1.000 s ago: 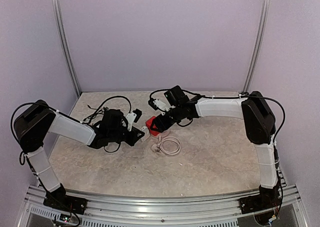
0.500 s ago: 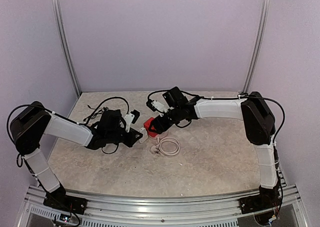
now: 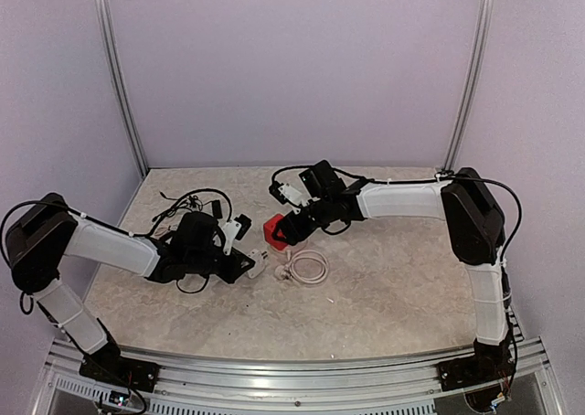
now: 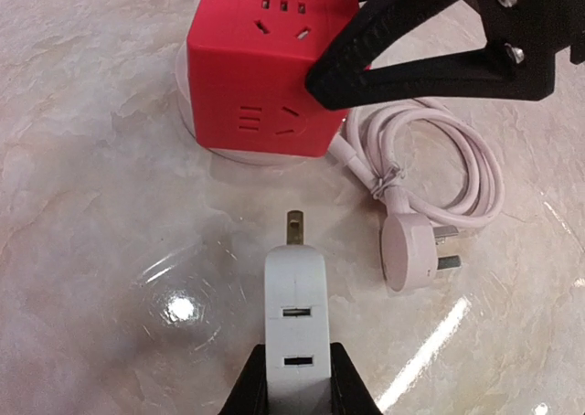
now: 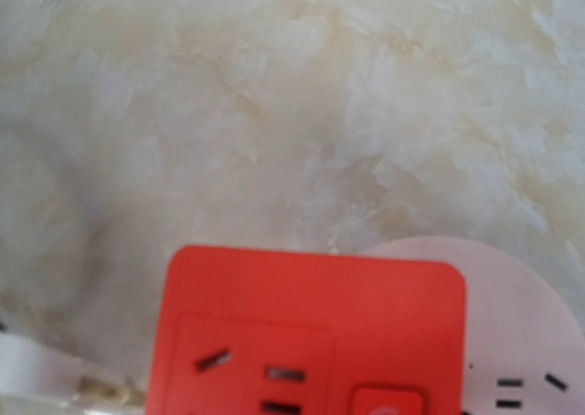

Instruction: Pull the plug off the socket

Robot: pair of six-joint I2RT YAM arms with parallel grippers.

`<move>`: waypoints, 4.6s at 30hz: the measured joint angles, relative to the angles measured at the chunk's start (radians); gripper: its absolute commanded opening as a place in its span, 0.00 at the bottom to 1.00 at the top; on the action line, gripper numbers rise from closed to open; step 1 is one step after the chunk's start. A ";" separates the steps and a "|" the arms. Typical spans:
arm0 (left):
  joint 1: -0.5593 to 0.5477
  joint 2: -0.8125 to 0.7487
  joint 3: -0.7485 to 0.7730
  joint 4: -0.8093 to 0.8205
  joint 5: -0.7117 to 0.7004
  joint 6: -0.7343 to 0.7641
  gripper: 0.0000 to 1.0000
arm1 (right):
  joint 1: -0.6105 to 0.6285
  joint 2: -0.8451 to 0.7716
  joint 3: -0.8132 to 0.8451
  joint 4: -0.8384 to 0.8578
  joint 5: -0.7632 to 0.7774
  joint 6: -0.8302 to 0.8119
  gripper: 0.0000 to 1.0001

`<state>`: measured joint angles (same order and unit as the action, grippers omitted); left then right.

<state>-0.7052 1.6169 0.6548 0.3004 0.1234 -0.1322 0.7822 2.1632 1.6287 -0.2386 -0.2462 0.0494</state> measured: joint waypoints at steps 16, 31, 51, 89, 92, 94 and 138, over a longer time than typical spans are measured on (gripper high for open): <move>-0.019 -0.402 -0.062 -0.117 0.203 0.008 0.00 | -0.008 -0.253 -0.101 -0.024 -0.035 0.010 0.97; -0.097 -0.682 -0.062 -0.130 0.472 0.055 0.00 | 0.000 -0.602 -0.440 0.068 -0.302 0.034 0.93; -0.100 -0.618 -0.055 -0.130 0.536 0.055 0.00 | 0.113 -0.603 -0.444 0.180 -0.431 0.097 0.93; -0.100 -0.552 -0.017 -0.143 0.509 0.054 0.00 | 0.120 -0.548 -0.378 0.048 -0.356 0.007 0.92; -0.100 -0.546 -0.014 -0.152 0.506 0.055 0.00 | 0.120 -0.547 -0.375 0.046 -0.362 0.002 0.92; -0.100 -0.545 -0.011 -0.155 0.506 0.055 0.00 | 0.120 -0.546 -0.371 0.046 -0.366 0.002 0.92; -0.079 -0.523 -0.011 -0.101 0.586 0.032 0.00 | 0.161 -0.471 -0.330 0.071 -0.449 0.003 0.84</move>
<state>-0.7841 1.0939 0.6441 0.1993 0.7090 -0.1005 0.9436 1.6920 1.2991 -0.1680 -0.6952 0.0525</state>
